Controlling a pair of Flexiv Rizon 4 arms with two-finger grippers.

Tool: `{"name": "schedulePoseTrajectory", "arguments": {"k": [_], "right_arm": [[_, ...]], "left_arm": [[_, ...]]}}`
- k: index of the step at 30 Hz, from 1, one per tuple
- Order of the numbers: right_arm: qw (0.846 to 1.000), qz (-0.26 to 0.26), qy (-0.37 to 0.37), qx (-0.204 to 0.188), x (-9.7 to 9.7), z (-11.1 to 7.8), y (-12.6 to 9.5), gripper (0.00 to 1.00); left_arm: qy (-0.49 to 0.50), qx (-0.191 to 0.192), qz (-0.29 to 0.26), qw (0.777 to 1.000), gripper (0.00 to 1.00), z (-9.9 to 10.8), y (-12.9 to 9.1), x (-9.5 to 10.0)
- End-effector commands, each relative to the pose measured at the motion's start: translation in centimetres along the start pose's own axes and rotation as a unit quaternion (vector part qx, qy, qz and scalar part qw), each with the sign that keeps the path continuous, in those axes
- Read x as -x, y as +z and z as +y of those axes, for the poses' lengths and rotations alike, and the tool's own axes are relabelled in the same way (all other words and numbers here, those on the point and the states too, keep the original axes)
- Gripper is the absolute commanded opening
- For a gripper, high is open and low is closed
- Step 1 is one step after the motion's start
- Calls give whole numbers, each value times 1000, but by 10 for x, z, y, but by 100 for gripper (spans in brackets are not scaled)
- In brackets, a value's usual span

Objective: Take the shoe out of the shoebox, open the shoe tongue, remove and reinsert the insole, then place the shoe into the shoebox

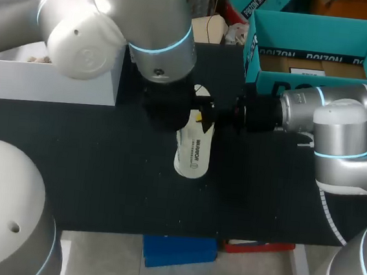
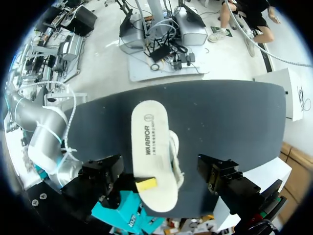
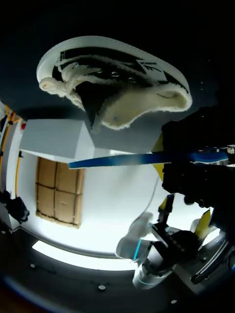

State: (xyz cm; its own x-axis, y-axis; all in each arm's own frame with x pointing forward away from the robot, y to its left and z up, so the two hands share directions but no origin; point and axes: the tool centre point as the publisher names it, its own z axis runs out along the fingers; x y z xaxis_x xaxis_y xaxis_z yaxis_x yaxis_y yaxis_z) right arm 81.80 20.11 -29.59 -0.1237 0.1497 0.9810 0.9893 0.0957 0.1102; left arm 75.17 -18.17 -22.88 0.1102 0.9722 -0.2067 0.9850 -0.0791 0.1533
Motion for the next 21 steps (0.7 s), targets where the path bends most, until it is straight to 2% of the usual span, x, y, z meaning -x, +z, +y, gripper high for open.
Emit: {"name": "schedulePoseTrajectory", "arguments": {"k": [1, 7, 21], "right_arm": [[1000, 0, 0, 1, 0, 0, 1, 0], [1000, 0, 0, 1, 0, 0, 1, 0], [1000, 0, 0, 1, 0, 0, 1, 0]], "left_arm": [[23, -36, -198, 979, 100, -12, -6, -30], [33, -94, -355, 930, 100, -20, -8, -50], [33, -94, -355, 930, 100, -20, -8, -50]]}}
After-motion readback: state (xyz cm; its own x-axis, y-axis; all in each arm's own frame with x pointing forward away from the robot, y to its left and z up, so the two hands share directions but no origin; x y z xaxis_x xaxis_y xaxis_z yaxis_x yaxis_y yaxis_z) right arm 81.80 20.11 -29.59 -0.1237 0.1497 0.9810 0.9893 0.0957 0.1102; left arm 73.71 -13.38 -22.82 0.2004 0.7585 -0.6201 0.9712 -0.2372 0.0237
